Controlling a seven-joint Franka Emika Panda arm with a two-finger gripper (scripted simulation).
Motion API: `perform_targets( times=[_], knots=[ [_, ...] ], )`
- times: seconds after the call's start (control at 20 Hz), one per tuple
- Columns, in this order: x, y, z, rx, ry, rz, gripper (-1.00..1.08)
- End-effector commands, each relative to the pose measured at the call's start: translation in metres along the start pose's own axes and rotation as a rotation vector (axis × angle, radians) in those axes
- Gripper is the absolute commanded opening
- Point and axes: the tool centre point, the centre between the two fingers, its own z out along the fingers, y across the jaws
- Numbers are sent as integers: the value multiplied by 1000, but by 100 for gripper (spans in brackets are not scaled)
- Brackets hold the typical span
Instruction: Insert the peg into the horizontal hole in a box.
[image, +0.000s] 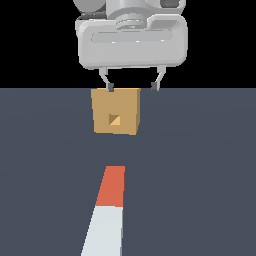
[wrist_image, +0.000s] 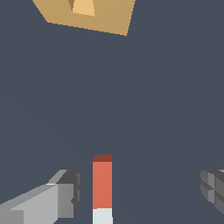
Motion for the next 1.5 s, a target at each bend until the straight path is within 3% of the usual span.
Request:
perform_targets(
  times=[0.0,0.45,1.1,1.45],
  knots=[
    [0,0,0,0,0,0,100],
    [-29,-7,19,4,0,-1,100],
    [-149,-31,96,23,0,-7,100],
    [-189,-38,122,29,1,-9,100]
  ],
)
